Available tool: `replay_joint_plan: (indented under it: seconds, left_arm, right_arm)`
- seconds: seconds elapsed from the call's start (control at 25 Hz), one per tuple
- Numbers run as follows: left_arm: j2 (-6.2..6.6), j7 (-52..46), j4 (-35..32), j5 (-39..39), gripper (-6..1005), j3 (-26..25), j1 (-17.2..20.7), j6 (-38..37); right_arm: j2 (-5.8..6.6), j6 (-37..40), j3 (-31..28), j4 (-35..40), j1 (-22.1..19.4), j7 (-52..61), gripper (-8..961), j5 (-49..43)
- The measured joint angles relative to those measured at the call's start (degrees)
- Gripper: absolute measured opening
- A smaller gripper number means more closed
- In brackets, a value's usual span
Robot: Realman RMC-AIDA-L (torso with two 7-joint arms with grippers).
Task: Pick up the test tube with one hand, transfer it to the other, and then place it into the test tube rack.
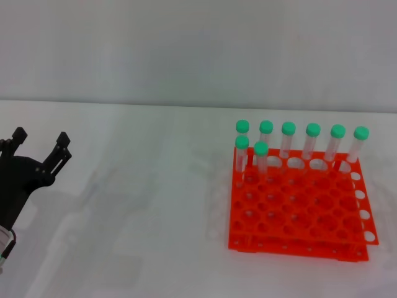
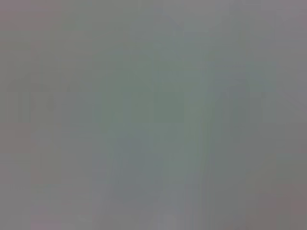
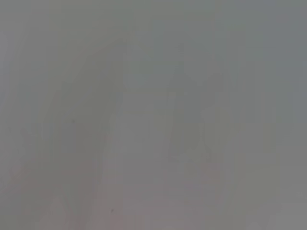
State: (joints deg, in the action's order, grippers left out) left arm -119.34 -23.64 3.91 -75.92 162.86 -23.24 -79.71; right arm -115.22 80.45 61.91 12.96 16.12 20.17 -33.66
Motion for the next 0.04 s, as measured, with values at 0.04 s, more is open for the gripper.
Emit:
replay_joint_plan:
  seconds: [0.04]
  left_arm:
    - [-0.01,0.00,-0.04,0.00,888,0.00,0.00,0.18]
  right_arm:
    - [0.00,-0.01,0.06,-0.15,0.28,-0.20,843,0.24]
